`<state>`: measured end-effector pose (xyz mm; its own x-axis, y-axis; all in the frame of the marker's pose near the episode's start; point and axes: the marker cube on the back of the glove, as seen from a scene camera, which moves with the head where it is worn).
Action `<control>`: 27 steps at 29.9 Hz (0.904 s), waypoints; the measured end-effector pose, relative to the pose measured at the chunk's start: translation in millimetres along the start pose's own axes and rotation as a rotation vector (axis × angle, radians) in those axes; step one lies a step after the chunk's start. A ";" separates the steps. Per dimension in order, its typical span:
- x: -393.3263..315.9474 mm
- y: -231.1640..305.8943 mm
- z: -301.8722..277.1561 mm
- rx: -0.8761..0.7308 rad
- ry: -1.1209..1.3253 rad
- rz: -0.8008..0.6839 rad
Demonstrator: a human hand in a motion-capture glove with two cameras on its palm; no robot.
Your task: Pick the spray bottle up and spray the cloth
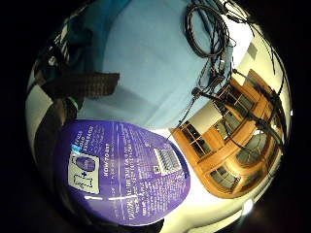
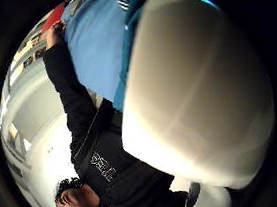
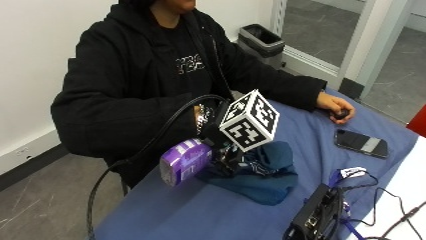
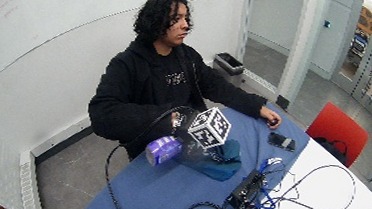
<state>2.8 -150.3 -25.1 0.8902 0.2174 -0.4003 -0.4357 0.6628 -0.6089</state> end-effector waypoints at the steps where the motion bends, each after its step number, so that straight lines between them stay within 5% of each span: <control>1: -3.3 -0.2 -2.7 0.008 -0.003 -0.010; 8: -44.5 -18.8 -54.7 0.173 -0.122 -0.102; 27: -201.1 -49.5 -100.0 0.525 -0.758 -0.760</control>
<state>-167.9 -298.5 17.0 0.8253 -0.1065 0.5546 0.1872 0.9781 -0.0906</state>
